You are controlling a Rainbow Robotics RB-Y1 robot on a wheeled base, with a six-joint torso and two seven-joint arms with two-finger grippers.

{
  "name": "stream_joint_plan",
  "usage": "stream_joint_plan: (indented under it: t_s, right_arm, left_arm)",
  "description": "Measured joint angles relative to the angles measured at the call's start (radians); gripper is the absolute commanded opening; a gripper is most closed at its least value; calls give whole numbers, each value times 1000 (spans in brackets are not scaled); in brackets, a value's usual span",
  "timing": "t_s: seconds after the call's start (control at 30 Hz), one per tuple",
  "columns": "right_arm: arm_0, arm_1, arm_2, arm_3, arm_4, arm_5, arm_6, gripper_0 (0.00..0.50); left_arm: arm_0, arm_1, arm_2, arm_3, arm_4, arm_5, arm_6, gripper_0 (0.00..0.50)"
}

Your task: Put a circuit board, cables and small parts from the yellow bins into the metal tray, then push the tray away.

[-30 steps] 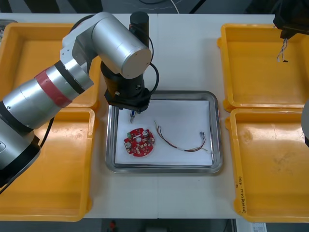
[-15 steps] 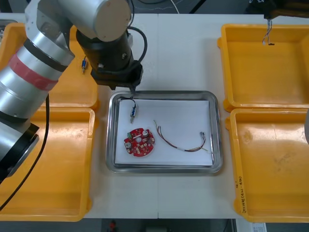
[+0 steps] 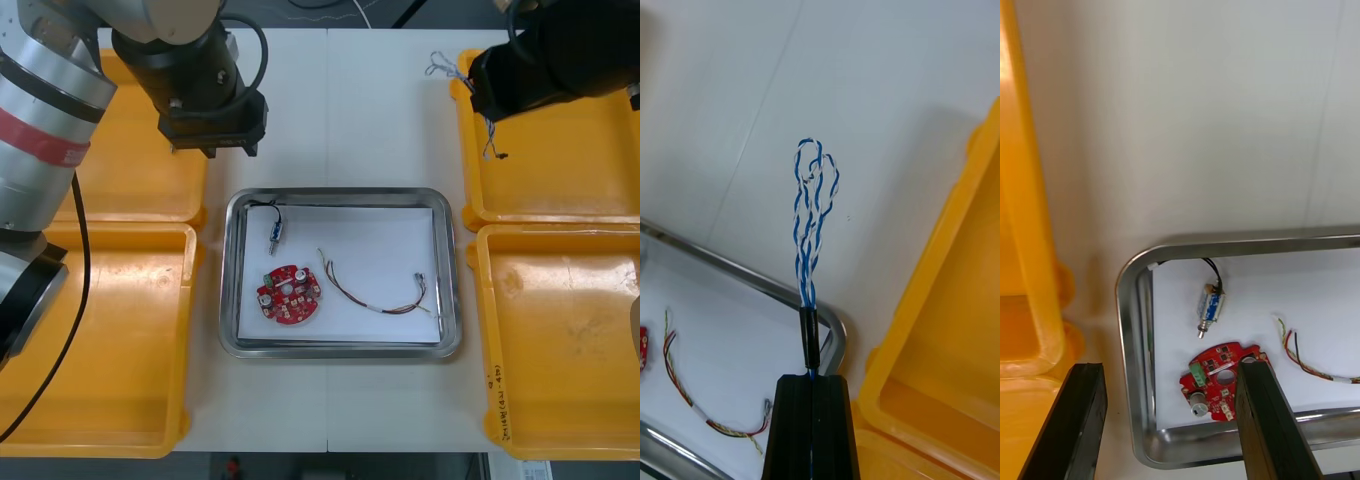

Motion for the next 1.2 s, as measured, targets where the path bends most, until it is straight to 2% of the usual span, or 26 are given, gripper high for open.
stream_joint_plan:
  t_s: [0.17,0.33,0.43,0.57,0.7,0.83,1.0,1.2]
  right_arm:
    - [61,-22,93,-59,-29,0,38,0]
    - [93,-32,186,-70,7,0,277,0]
    - [103,-32,243,-71,33,-11,312,0]
    - [110,-32,322,-71,69,-99,337,0]
    - [121,-32,393,-71,107,-183,455,0]
    - [129,-30,456,-63,121,-268,466,0]
    - [130,-30,537,-20,143,-366,479,0]
    - [131,-30,591,42,157,-401,716,0]
  left_arm:
    - [0,34,25,19,-18,0,0,500]
    - [0,64,26,55,-27,0,-1,500]
    - [0,74,42,81,-35,0,-2,500]
    - [0,75,96,133,-65,0,-51,500]
    - [0,79,136,189,-97,0,-222,500]
    - [0,85,139,218,-124,0,-357,500]
    - [0,87,139,243,-131,-35,-358,500]
    - [0,88,149,294,-135,-114,-358,500]
